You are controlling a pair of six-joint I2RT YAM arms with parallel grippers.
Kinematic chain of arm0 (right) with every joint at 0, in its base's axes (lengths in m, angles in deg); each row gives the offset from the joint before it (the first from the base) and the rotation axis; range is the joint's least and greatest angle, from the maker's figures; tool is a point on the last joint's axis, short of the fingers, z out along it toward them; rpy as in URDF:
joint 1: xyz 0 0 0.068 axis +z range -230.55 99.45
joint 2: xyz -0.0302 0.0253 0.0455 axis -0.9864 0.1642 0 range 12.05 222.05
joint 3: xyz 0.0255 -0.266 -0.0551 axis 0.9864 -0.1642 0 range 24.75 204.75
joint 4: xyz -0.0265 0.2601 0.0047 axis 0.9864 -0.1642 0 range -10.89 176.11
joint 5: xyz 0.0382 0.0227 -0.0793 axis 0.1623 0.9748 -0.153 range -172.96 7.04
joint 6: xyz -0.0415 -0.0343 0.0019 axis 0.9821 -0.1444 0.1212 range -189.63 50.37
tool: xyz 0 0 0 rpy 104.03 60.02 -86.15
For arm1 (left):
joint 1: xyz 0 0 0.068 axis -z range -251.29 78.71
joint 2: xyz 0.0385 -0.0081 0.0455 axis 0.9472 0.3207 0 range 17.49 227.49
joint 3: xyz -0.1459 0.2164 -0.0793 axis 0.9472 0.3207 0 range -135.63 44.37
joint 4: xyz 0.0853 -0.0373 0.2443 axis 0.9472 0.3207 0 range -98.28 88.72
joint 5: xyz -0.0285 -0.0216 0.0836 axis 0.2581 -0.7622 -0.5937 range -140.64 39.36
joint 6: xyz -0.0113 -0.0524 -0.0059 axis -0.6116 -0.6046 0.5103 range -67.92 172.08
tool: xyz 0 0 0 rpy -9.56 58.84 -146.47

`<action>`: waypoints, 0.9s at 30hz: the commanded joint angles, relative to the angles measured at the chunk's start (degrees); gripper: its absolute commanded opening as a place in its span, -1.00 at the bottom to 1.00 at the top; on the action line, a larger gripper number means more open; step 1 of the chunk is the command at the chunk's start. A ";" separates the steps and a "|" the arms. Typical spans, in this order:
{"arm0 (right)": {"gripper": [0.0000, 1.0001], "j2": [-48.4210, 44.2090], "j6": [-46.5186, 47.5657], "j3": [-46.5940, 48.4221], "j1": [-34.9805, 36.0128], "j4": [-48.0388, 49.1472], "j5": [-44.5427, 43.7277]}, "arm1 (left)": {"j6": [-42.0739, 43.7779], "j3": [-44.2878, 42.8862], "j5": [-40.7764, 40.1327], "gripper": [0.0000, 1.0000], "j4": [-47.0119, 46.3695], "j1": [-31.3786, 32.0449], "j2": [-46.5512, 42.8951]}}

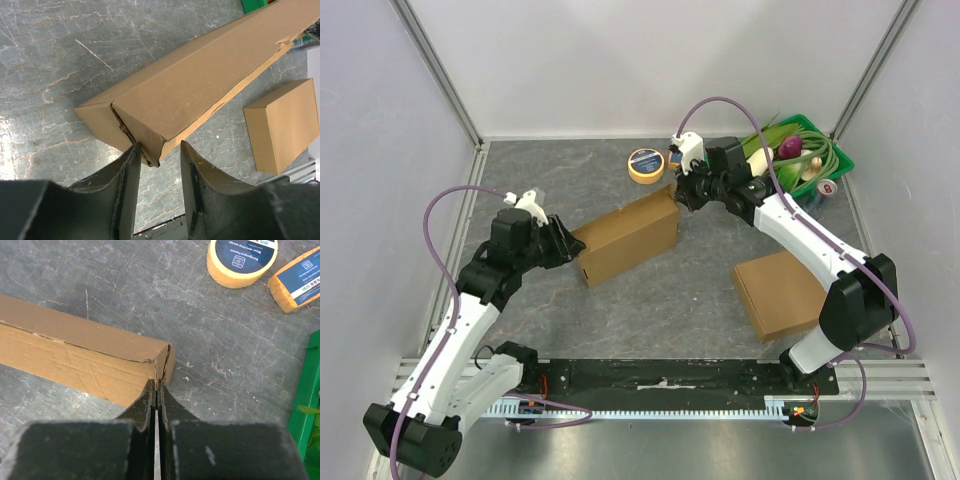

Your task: Fold the paper box

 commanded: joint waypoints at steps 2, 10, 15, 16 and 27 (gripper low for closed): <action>-1.00 -0.83 -10.92 4.71 1.00 -1.57 1.51 | 3.22 -0.31 -1.08 -0.16 -5.10 0.63 1.57; -1.00 0.13 -21.92 6.20 1.00 -6.92 -2.26 | 4.62 -0.05 -4.41 -0.33 -6.51 2.47 4.31; -1.00 -0.12 -26.59 4.27 0.91 -6.76 -1.48 | 5.68 0.04 -6.09 -0.38 -7.21 3.18 6.06; -1.00 -0.04 -25.63 4.27 1.09 -6.85 -1.75 | 5.68 0.30 -6.09 -0.38 -7.39 3.27 5.89; -1.00 0.14 -6.48 5.76 2.67 -8.95 -6.92 | 5.95 0.74 -5.74 -0.31 -7.74 3.45 7.82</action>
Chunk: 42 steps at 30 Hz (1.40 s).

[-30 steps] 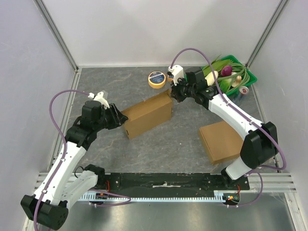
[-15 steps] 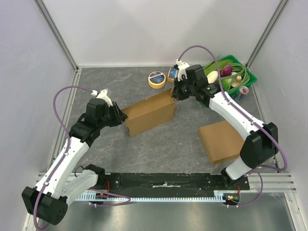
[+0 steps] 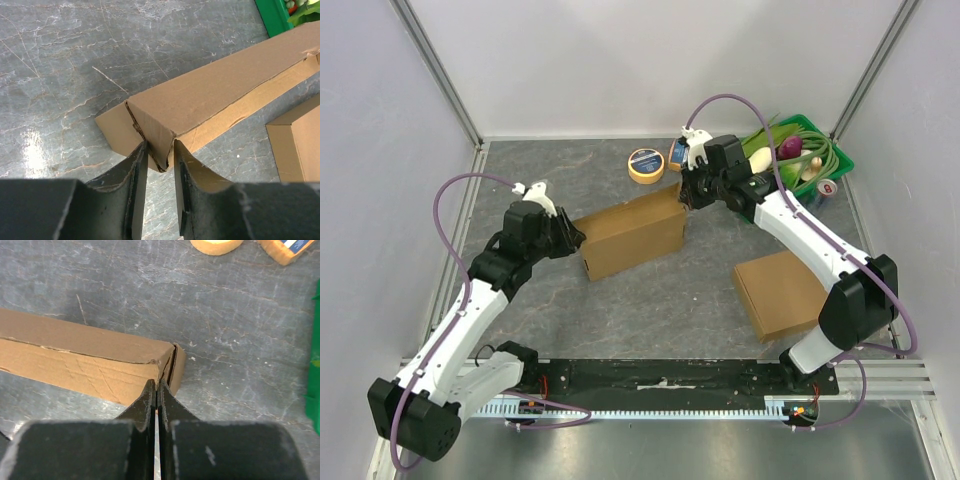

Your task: Fold the paper box

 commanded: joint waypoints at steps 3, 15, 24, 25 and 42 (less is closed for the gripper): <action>-1.00 -1.44 11.49 1.96 4.18 -2.40 -3.49 | 2.36 1.38 0.64 -0.31 -1.60 1.15 3.41; -1.00 -4.43 14.31 -3.40 5.77 2.78 -7.90 | 2.63 2.79 -1.12 -0.38 -1.51 1.50 2.62; -1.00 -11.78 7.18 -17.96 5.86 21.26 -6.47 | 2.01 3.66 0.46 -0.37 -3.44 1.77 0.70; -1.00 -13.12 7.36 -23.91 5.86 24.46 -7.61 | 2.18 4.10 1.25 -0.34 -4.14 1.77 -0.01; -1.00 -7.33 5.87 -13.61 5.77 13.96 -8.68 | 6.23 -7.67 -0.68 -0.21 2.97 1.86 -1.95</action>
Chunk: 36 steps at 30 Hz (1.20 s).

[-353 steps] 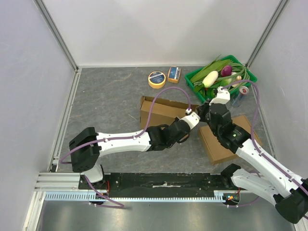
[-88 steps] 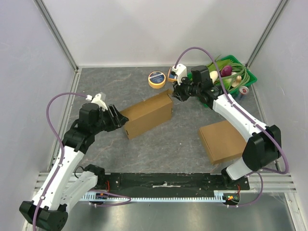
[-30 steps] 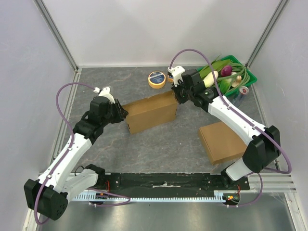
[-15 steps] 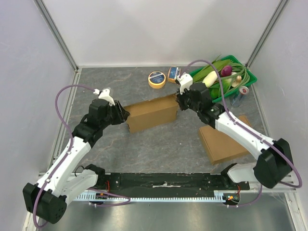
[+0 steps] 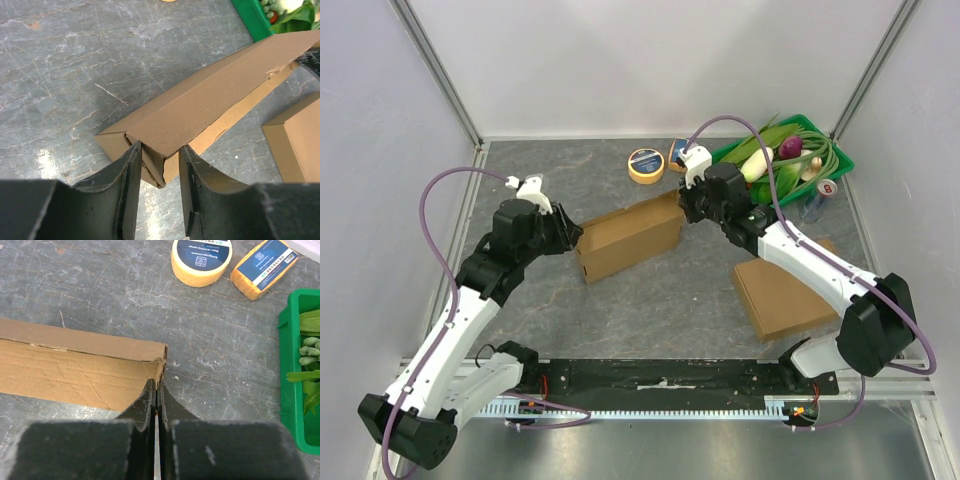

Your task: Fold the paper box

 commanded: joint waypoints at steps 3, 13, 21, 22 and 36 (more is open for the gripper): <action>-1.00 2.86 -1.69 5.48 0.68 -7.21 1.64 | 2.36 -3.85 0.09 -0.17 2.54 0.43 3.19; -1.00 2.18 -0.47 0.51 1.47 0.83 -3.54 | 2.09 3.16 -6.32 -0.95 -2.62 3.93 4.07; -1.00 -0.66 3.57 -17.80 1.55 23.29 -7.60 | -1.51 13.90 -16.97 -0.96 -10.54 11.16 3.47; -1.00 0.74 3.84 -16.93 1.55 21.97 -6.89 | -1.16 15.04 -17.06 -0.96 -10.73 11.16 3.37; -0.38 7.69 2.70 7.77 1.38 -10.81 -4.87 | 0.60 6.36 -12.05 -0.96 -4.14 11.16 6.88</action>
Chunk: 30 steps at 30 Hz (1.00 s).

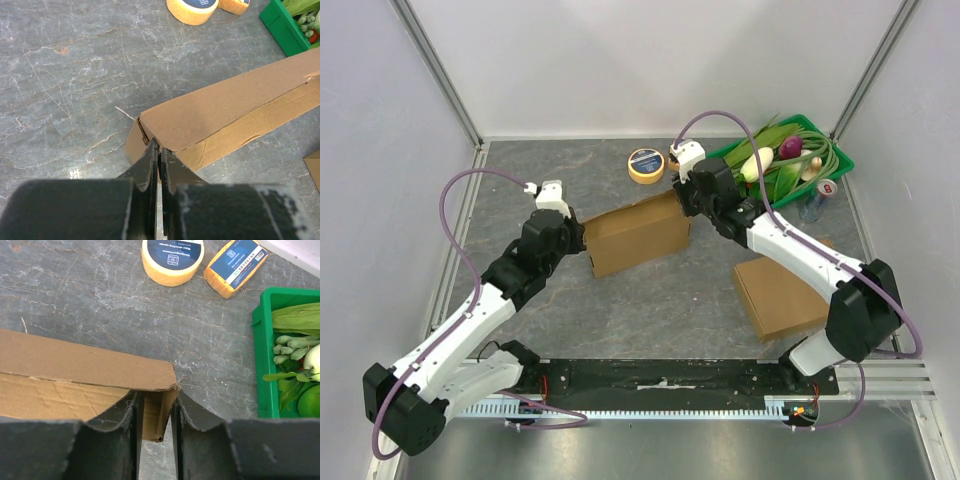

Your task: Fold the paper box

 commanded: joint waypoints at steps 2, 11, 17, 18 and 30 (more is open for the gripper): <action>-0.58 3.35 2.24 5.75 0.40 -12.44 2.35 | -0.76 -2.48 6.71 -0.96 11.41 0.99 3.96; -1.00 2.30 7.26 -5.83 0.66 -0.09 -3.99 | 0.39 -1.17 6.27 -0.96 9.49 0.91 5.02; -1.00 3.34 3.39 -13.77 0.66 12.08 1.99 | -0.31 3.75 7.76 -0.96 4.91 0.99 5.55; -1.00 3.61 2.69 -12.72 0.66 8.86 2.08 | -0.32 3.75 7.94 -0.96 5.17 0.91 5.46; 0.12 -5.61 -2.77 0.56 -3.38 -11.83 11.92 | 0.47 0.86 8.81 -0.96 8.78 0.91 3.17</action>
